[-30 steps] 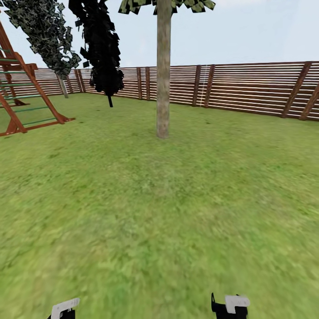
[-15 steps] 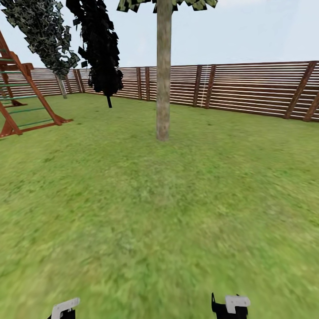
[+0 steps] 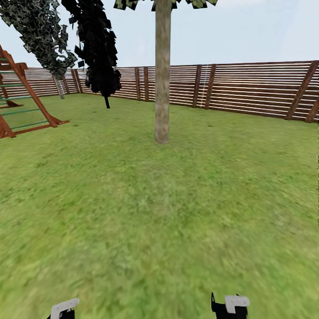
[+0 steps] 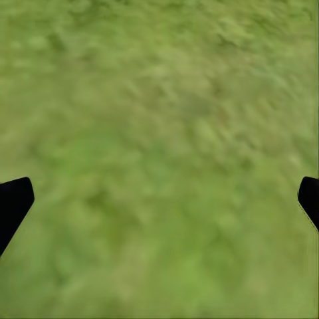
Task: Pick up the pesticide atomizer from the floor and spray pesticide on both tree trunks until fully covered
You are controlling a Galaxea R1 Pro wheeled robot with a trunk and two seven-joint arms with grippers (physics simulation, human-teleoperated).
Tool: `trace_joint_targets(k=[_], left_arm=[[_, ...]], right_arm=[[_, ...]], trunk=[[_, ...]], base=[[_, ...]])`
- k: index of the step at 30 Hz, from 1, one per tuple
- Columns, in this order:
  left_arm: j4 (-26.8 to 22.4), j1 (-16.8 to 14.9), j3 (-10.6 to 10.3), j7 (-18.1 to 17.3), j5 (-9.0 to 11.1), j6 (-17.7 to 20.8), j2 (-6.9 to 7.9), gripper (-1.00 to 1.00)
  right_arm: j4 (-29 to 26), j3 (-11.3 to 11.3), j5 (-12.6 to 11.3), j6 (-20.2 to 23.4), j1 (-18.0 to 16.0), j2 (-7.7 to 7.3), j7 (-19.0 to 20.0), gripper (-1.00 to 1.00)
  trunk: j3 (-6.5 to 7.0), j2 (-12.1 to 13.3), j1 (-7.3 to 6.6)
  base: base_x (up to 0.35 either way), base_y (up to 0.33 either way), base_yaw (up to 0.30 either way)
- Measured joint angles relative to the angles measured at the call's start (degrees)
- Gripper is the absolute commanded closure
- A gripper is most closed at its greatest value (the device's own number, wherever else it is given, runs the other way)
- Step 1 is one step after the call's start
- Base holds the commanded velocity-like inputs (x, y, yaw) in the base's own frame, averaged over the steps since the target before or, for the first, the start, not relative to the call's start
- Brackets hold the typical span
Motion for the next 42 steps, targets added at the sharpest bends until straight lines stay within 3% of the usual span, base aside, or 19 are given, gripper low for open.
trace_joint_targets(k=[7,42], left_arm=[[0.0,0.0,0.0,0.0,0.0,0.0,-0.04,1.00],[0.0,0.0,0.0,0.0,0.0,0.0,-0.02,1.00]], right_arm=[[0.0,0.0,0.0,0.0,0.0,0.00,-0.1,-1.00],[0.0,0.0,0.0,0.0,0.0,-0.08,-0.1,-1.00]], trunk=[[0.00,0.0,0.00],[0.00,0.0,0.00]], base=[[0.345,0.000,-0.142],[0.345,0.000,-0.001]])
